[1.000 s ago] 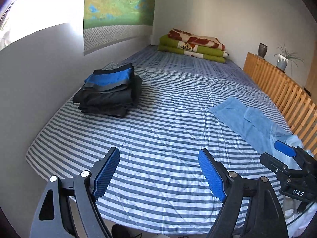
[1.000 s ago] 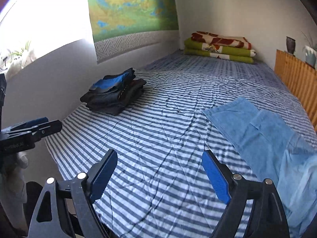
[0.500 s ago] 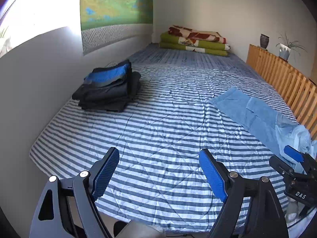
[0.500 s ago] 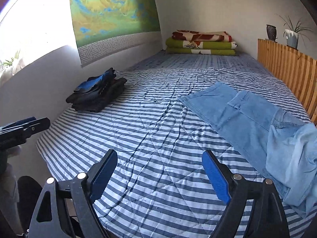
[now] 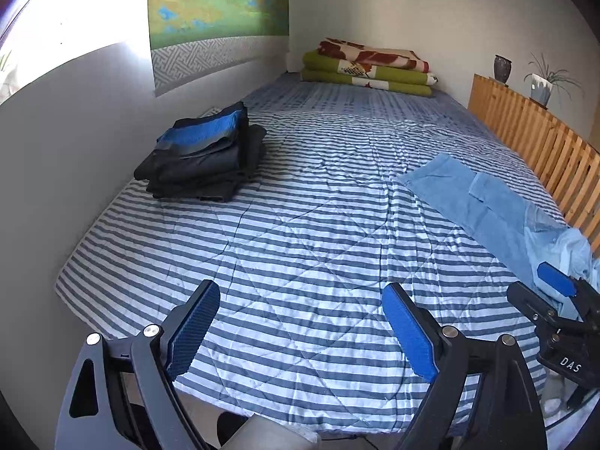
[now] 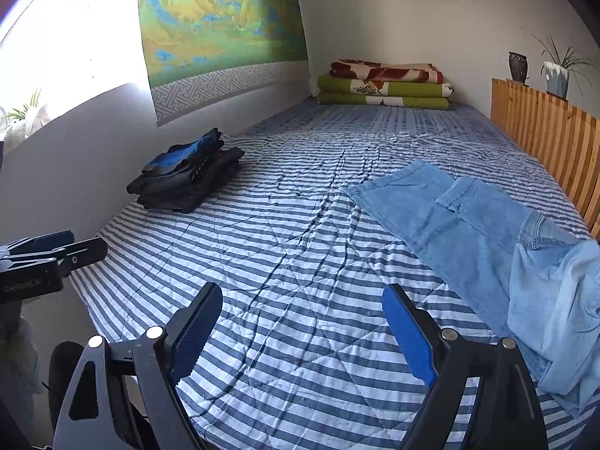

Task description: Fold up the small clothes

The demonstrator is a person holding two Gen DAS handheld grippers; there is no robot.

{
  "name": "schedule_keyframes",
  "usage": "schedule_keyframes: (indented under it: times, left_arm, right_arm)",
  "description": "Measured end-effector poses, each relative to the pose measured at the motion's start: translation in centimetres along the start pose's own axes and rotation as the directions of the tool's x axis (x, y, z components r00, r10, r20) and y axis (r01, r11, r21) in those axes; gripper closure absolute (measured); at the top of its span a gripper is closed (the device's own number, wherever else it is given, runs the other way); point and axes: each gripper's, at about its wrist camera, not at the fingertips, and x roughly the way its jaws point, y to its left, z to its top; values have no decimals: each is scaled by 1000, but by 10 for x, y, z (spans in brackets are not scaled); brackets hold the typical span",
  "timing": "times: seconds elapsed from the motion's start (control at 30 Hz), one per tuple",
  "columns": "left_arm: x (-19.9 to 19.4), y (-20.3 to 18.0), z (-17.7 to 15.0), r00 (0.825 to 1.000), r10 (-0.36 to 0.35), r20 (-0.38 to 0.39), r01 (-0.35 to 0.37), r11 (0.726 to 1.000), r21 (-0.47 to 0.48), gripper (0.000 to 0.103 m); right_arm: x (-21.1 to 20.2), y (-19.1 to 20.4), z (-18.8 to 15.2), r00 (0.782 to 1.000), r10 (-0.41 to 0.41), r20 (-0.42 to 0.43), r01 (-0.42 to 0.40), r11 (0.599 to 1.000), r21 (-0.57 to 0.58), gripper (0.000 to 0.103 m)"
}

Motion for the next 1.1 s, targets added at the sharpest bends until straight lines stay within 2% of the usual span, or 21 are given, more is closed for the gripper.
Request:
schedule_keyframes:
  times: [1.1]
  left_arm:
    - [7,7,-7,1000,7,-24,-8,1000,-22,10]
  right_arm:
    - [5,-4,-8,1000,-15,-26,15,1000,1,19]
